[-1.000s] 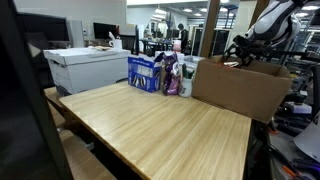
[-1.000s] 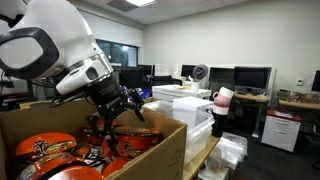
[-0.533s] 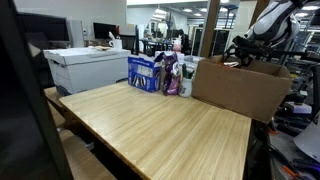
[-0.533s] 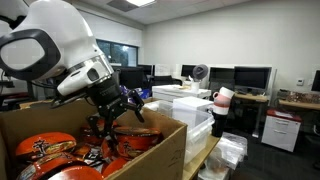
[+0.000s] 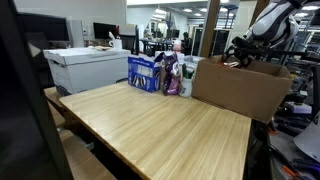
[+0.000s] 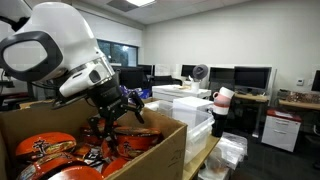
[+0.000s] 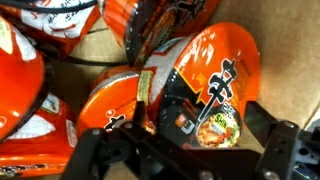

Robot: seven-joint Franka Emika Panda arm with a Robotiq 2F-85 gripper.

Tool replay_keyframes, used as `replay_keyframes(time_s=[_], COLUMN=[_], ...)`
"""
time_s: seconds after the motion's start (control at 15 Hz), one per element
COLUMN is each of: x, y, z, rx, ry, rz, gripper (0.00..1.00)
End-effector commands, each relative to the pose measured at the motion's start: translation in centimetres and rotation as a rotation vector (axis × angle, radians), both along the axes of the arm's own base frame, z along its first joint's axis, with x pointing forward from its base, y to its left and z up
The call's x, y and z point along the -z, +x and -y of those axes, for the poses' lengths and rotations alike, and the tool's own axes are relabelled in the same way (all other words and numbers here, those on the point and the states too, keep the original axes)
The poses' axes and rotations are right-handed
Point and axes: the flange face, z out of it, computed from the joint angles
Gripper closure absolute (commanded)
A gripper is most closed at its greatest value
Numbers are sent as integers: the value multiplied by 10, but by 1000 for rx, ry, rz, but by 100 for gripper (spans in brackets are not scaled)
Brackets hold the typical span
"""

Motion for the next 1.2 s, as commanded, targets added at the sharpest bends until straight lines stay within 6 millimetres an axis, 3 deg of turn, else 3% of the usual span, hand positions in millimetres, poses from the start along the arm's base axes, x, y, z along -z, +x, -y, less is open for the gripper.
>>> replay_keyframes(time_s=[0.0,1.13], x=[2,5], y=[2,-4], z=[1,11], rx=[10,51], ry=[-14,-47], rz=[8,17], gripper=[0,0])
